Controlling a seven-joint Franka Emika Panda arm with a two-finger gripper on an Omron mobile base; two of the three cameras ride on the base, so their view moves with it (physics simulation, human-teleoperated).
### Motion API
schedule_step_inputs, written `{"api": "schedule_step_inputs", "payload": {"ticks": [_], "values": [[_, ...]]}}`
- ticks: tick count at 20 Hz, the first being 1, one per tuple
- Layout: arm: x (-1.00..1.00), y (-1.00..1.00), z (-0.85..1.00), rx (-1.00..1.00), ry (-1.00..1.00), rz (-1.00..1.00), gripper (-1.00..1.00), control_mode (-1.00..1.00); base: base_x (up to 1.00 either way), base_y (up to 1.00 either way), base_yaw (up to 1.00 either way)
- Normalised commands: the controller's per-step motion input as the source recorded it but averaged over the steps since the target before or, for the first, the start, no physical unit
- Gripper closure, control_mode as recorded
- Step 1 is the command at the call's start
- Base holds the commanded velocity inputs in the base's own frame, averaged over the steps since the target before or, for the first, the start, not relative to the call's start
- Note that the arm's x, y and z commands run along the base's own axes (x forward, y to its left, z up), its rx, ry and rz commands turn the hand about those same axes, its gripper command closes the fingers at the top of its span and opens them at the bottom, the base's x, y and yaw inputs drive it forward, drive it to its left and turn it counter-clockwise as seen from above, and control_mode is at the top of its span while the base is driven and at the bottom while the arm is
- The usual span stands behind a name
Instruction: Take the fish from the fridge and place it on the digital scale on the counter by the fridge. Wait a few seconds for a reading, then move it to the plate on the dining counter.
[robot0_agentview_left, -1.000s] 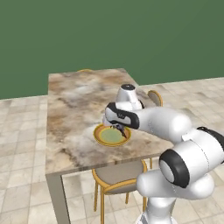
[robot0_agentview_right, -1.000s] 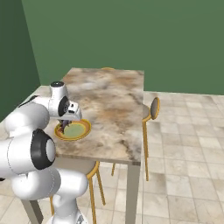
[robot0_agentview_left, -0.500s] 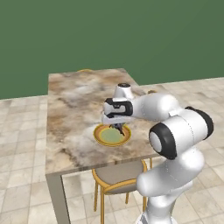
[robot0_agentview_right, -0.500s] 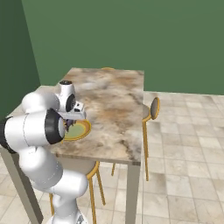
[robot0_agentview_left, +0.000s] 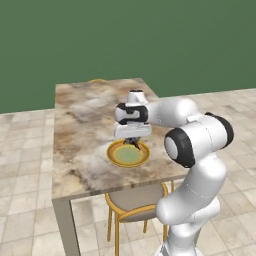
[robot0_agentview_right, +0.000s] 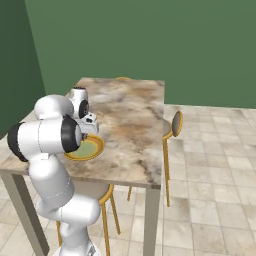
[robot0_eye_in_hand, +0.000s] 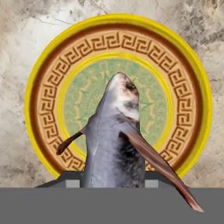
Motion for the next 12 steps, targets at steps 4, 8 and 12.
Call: {"api": "schedule_step_inputs", "payload": {"ticks": [4, 8, 12], "values": [[0.0, 0.08, -0.3, -0.01, 0.0, 0.0, 1.0, -1.0, 0.0, 0.0, 0.0], [0.0, 0.04, -0.38, 0.0, 0.0, 0.0, 1.0, -1.0, 0.0, 0.0, 0.0], [0.0, 0.01, -0.46, -0.01, 0.0, 0.0, 1.0, -1.0, 0.0, 0.0, 0.0]]}}
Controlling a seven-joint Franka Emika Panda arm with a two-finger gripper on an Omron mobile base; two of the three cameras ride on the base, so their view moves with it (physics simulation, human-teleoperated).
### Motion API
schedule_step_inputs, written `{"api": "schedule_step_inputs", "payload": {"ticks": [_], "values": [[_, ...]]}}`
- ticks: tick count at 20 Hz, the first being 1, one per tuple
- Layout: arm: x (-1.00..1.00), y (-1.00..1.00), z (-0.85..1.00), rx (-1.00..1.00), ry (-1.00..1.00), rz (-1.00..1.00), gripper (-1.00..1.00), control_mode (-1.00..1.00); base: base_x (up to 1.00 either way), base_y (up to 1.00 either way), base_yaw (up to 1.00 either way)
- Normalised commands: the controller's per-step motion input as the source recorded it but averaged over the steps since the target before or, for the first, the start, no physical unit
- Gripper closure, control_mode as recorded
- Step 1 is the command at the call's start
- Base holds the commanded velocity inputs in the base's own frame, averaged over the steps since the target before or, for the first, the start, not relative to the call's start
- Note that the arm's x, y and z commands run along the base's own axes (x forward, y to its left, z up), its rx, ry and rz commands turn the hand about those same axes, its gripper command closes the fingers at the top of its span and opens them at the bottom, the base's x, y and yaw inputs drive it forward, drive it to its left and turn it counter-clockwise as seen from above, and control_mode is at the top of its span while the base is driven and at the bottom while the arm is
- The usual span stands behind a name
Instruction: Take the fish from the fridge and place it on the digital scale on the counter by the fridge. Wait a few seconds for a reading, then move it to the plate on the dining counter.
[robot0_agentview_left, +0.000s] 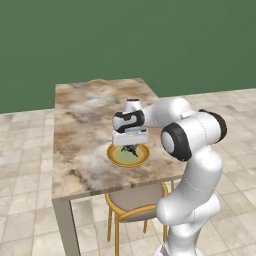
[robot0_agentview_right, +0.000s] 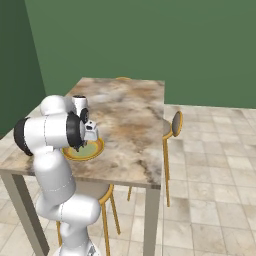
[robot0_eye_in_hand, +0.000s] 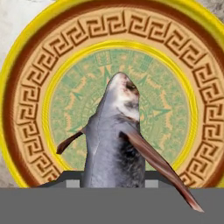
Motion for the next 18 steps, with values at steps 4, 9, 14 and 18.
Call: {"api": "schedule_step_inputs", "payload": {"ticks": [4, 9, 14, 18], "values": [[0.0, 0.0, -0.31, -0.02, 0.0, 0.0, 1.0, -1.0, 0.0, 0.0, 0.0], [0.0, 0.0, -0.01, -0.01, 0.0, 0.0, 1.0, -1.0, 0.0, 0.0, 0.0], [0.01, 0.0, 0.0, 0.0, 0.0, 0.0, 1.0, -1.0, 0.0, 0.0, 0.0], [0.17, 0.0, 0.0, 0.0, 0.0, 0.0, 1.0, -1.0, 0.0, 0.0, 0.0]]}}
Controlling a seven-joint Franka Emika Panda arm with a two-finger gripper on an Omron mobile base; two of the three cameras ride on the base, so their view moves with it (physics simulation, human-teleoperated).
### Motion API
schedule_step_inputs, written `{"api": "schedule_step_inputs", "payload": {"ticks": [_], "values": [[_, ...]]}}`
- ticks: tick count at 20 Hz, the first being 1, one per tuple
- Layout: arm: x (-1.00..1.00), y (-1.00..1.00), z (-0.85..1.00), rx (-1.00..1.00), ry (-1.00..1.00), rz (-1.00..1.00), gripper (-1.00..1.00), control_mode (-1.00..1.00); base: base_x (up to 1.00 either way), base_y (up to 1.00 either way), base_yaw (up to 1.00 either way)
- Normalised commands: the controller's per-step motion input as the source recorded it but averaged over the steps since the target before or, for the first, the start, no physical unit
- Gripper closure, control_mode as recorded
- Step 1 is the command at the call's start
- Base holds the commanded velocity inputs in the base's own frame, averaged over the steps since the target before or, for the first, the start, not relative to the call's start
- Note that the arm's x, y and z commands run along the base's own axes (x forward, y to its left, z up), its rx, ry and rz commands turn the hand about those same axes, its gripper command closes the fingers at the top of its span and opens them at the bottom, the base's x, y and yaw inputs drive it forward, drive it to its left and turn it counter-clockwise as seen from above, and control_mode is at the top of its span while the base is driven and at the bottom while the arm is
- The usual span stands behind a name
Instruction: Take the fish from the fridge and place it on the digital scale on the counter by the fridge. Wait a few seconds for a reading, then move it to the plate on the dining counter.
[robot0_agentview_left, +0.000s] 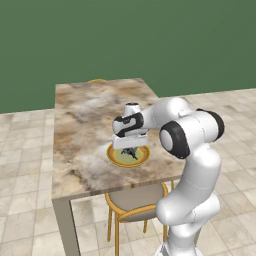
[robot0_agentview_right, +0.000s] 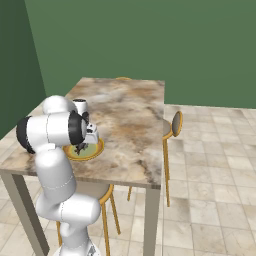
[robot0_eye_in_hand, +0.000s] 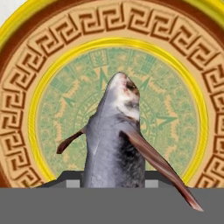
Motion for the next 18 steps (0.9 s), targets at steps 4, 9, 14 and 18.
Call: {"api": "schedule_step_inputs", "payload": {"ticks": [4, 9, 14, 18], "values": [[0.23, 0.0, 0.0, 0.0, 0.0, 0.0, 1.0, -1.0, 0.0, 0.0, 0.0], [0.05, 0.0, 0.0, 0.0, 0.0, 0.0, -1.0, -1.0, 0.0, 0.0, 0.0], [0.0, 0.0, 0.0, 0.0, 0.0, 0.0, -1.0, -1.0, 0.0, 0.0, 0.0], [0.0, 0.0, 0.0, 0.0, 0.0, 0.0, -1.0, -1.0, 0.0, 0.0, 0.0]]}}
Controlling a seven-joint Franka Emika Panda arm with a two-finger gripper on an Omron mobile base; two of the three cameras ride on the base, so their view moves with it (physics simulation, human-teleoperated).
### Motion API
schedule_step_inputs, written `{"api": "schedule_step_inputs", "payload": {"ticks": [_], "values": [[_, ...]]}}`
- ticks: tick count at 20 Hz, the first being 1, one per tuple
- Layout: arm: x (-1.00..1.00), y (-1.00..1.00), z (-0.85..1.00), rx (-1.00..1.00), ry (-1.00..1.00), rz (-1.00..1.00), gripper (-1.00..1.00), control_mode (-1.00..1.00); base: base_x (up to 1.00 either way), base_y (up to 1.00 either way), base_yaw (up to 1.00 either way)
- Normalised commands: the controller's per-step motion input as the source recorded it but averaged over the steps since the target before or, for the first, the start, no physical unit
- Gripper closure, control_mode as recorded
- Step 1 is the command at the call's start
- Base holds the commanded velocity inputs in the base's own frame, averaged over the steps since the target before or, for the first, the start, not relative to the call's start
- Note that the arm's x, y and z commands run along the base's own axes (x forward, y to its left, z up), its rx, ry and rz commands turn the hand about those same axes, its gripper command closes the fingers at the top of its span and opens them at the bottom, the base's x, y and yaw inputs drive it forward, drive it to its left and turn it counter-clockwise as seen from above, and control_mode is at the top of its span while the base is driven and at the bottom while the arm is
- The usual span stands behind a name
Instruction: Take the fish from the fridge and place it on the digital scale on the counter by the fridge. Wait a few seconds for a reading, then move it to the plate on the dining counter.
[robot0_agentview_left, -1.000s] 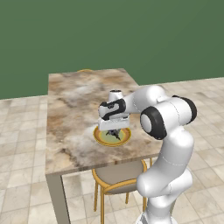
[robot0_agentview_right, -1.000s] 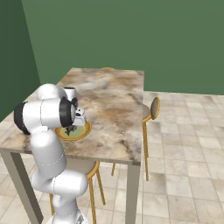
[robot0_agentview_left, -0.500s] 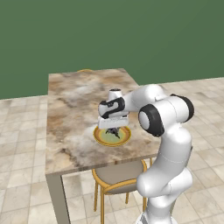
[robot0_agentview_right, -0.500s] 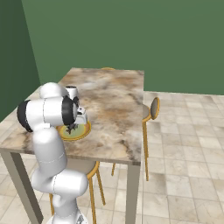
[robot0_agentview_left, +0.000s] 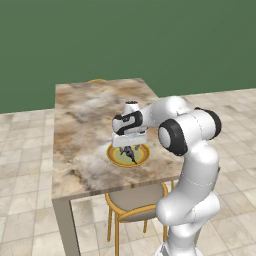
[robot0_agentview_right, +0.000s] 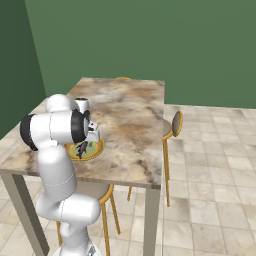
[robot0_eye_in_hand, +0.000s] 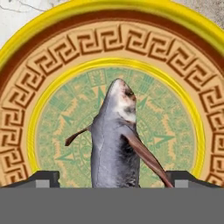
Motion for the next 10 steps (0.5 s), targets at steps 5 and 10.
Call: {"api": "schedule_step_inputs", "payload": {"ticks": [5, 10], "values": [[-0.32, 0.01, 0.3, 0.0, 0.0, 0.0, -1.0, -1.0, 0.0, 0.0, 0.0], [-0.95, 0.0, 0.95, 0.0, 0.0, 0.0, -1.0, -1.0, 0.0, 0.0, 0.0]]}}
